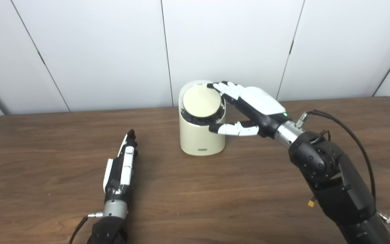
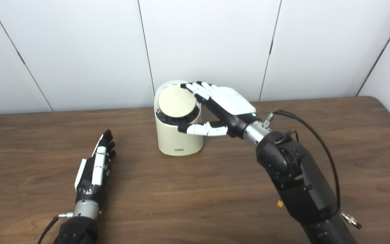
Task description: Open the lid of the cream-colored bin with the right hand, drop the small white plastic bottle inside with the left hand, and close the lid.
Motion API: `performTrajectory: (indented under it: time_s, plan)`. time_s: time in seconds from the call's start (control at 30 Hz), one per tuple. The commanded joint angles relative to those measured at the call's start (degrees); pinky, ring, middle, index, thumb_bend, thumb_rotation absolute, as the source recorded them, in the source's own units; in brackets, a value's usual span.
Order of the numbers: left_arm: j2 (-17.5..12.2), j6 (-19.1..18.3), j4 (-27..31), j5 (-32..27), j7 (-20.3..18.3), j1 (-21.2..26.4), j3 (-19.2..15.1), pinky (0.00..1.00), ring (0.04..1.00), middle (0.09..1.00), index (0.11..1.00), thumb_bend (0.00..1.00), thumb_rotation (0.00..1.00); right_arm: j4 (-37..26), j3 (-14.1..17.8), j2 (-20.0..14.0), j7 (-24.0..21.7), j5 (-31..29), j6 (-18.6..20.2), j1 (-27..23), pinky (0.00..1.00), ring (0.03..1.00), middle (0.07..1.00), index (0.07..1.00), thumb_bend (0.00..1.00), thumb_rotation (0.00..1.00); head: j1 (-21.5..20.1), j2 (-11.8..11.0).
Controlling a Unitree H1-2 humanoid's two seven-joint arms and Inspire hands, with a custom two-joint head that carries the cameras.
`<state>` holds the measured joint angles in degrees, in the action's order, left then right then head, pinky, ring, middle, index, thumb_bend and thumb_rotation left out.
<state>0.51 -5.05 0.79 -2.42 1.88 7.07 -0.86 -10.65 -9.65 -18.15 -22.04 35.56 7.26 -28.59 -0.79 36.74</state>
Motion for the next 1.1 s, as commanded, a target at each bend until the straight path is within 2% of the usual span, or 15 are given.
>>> performTrajectory:
  time_s: [0.0, 0.2, 0.4, 0.5, 0.6, 0.7, 0.73, 0.8, 0.83, 1.07]
  plan:
    - [-0.1, -0.5, 0.8, 0.3, -0.6, 1.2, 0.4, 1.0, 1.0, 1.0, 1.0, 0.51, 0.93, -2.4, 1.9, -0.3, 1.6, -2.2, 0.9, -1.1, 0.93, 1.0, 0.999, 0.972, 0.53, 0.97, -0.2, -0.1]
    - [-0.2, -0.2, 0.4, 0.3, -0.4, 1.3, 0.3, 1.0, 1.0, 1.0, 1.0, 0.5, 0.93, -2.9, 3.9, -2.6, 2.2, -4.5, 0.6, 1.2, 0.95, 1.0, 0.998, 0.986, 0.53, 1.0, -0.5, -0.3]
    - [-0.6, 0.1, 0.5, 0.0, -0.8, 1.2, 0.1, 1.0, 1.0, 1.0, 1.0, 0.5, 0.95, -3.8, 6.9, -2.5, 3.8, -7.4, 1.7, 5.3, 0.93, 0.996, 0.983, 0.967, 0.53, 0.99, -1.0, -0.3]
    - [-1.0, -0.4, 1.4, -0.8, -1.2, 1.1, -0.3, 1.0, 1.0, 1.0, 1.0, 0.5, 0.95, -5.2, 9.3, -1.8, 4.0, -10.3, 4.4, 8.7, 0.9, 0.966, 0.978, 0.961, 0.54, 0.98, -1.4, 0.2]
    - [-1.3, -1.4, 2.6, -2.5, -1.8, 0.7, -1.0, 1.0, 1.0, 1.0, 1.0, 0.51, 0.95, -7.0, 10.4, -1.2, 3.8, -11.6, 7.9, 11.4, 0.88, 0.937, 0.965, 0.961, 0.55, 0.99, -1.9, 0.7]
    - [-1.4, -3.1, 4.4, -3.7, -2.5, 0.2, -1.4, 1.0, 1.0, 1.0, 1.0, 0.49, 0.95, -7.2, 11.6, 0.1, 4.3, -15.2, 8.6, 14.0, 0.86, 0.921, 0.94, 0.949, 0.53, 1.0, -2.2, 1.1]
    - [-1.4, -3.2, 4.9, -3.8, -2.7, 0.0, -1.4, 1.0, 1.0, 1.0, 1.0, 0.49, 0.96, -7.2, 12.9, 1.6, 4.7, -17.9, 9.7, 14.9, 0.85, 0.919, 0.937, 0.947, 0.53, 1.0, -2.3, 1.3]
    - [-1.3, -3.2, 5.5, -3.8, -2.8, -0.4, -1.3, 1.0, 1.0, 1.0, 1.0, 0.48, 0.96, -7.1, 14.8, 4.4, 5.4, -23.1, 11.5, 16.4, 0.88, 0.943, 0.95, 0.941, 0.56, 0.94, -2.4, 1.5]
    - [-1.2, -2.9, 5.6, -3.8, -2.8, -0.6, -1.3, 1.0, 1.0, 1.0, 1.0, 0.47, 0.95, -6.6, 15.5, 5.7, 5.8, -25.2, 11.4, 17.3, 0.88, 0.951, 0.955, 0.942, 0.57, 0.92, -2.4, 1.8]
    - [-1.2, -3.5, 7.7, -3.4, -3.5, -2.6, -0.3, 1.0, 1.0, 1.0, 1.0, 0.5, 0.93, -5.1, 16.0, 9.3, 9.4, -29.4, 9.4, 21.0, 0.93, 0.977, 0.969, 0.946, 0.57, 0.97, -2.3, 3.2]
